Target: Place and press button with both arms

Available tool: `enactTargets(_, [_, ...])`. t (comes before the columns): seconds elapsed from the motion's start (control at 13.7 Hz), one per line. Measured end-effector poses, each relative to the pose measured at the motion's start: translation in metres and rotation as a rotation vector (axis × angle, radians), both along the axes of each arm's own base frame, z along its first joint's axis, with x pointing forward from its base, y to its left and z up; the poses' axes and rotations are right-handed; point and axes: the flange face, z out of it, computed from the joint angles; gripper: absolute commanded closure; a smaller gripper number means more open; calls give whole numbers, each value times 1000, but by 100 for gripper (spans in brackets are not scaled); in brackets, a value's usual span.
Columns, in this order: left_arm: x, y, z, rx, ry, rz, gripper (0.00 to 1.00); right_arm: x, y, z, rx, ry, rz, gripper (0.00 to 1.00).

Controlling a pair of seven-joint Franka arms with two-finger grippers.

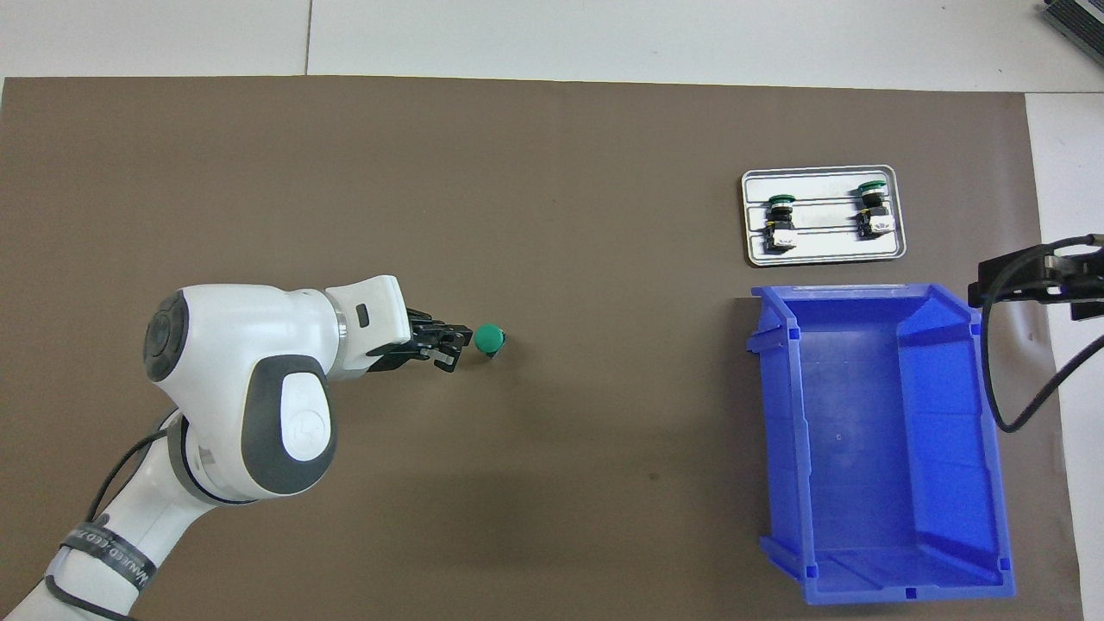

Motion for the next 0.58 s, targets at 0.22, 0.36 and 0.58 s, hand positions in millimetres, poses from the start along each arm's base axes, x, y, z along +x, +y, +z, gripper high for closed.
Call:
enactTargets(0.22, [5, -19, 9, 91, -39, 0, 100, 0, 0, 0, 0, 0, 0, 0])
enactTargets(0.36, [6, -34, 7, 134, -54, -11, 100, 0, 0, 0, 0, 0, 0, 0])
enactTargets(0.58, [9, -48, -1, 177, -67, -37, 100, 0, 0, 0, 0, 0, 0, 0])
